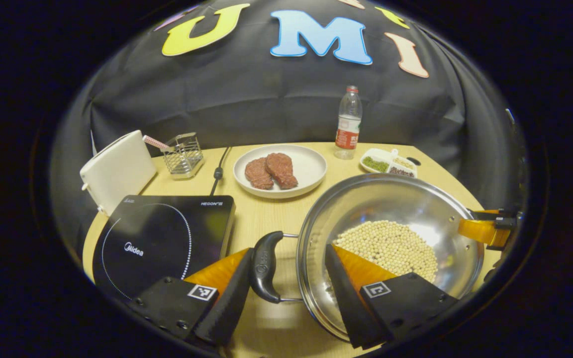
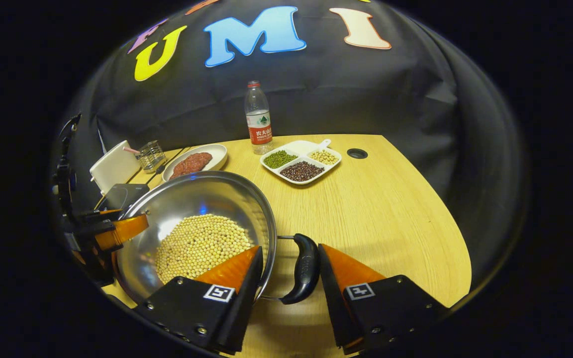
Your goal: First push the handle of the pot to place it horizontally, then grasp the pot with both hands and set it on the induction cooktop.
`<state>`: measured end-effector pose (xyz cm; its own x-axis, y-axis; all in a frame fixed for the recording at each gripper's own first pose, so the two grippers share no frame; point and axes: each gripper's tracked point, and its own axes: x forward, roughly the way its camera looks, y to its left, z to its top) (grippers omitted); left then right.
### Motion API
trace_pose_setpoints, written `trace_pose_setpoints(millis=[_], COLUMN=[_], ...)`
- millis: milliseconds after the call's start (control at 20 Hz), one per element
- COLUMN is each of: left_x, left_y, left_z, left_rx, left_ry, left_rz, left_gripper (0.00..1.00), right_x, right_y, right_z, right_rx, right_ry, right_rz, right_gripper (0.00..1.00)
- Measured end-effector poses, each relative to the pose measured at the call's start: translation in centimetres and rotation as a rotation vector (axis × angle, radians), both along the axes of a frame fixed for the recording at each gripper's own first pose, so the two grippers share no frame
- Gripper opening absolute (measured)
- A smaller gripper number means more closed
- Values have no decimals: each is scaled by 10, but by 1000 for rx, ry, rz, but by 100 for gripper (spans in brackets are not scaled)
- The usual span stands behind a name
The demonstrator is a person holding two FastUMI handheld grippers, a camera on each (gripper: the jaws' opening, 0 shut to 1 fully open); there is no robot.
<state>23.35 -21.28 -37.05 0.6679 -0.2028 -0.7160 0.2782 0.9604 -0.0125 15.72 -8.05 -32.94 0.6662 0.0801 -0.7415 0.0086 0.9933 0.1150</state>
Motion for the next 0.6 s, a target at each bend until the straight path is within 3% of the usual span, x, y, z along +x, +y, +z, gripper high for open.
trace_pose_setpoints(millis=[50, 150, 300, 350, 450, 500, 550, 600], left_x=[0, -1, 0, 0, -1, 1, -1, -1], left_y=[2, 7, 6, 6, 5, 4, 4, 3], left_z=[-2, -6, -6, -5, -4, -5, -4, -2], left_rx=[8, 28, 17, 20, 11, 6, -3, -5], left_ry=[4, 17, 19, 21, 30, 35, 40, 42], left_rz=[6, 18, 23, 18, 9, 8, 12, 10], left_gripper=[84, 87, 70, 70, 72, 72, 64, 67], right_x=[-1, 0, -2, -2, -3, -5, -2, -3], right_y=[1, 0, 0, 1, 1, 3, 1, 1], right_z=[0, -2, -1, -1, 0, 0, -1, 1], right_rx=[7, 6, 16, 16, 3, -5, -19, -24], right_ry=[10, 15, 41, 46, 47, 52, 53, 57], right_rz=[-3, -18, -52, -56, -54, -53, -47, -48], right_gripper=[67, 63, 58, 51, 51, 43, 43, 43])
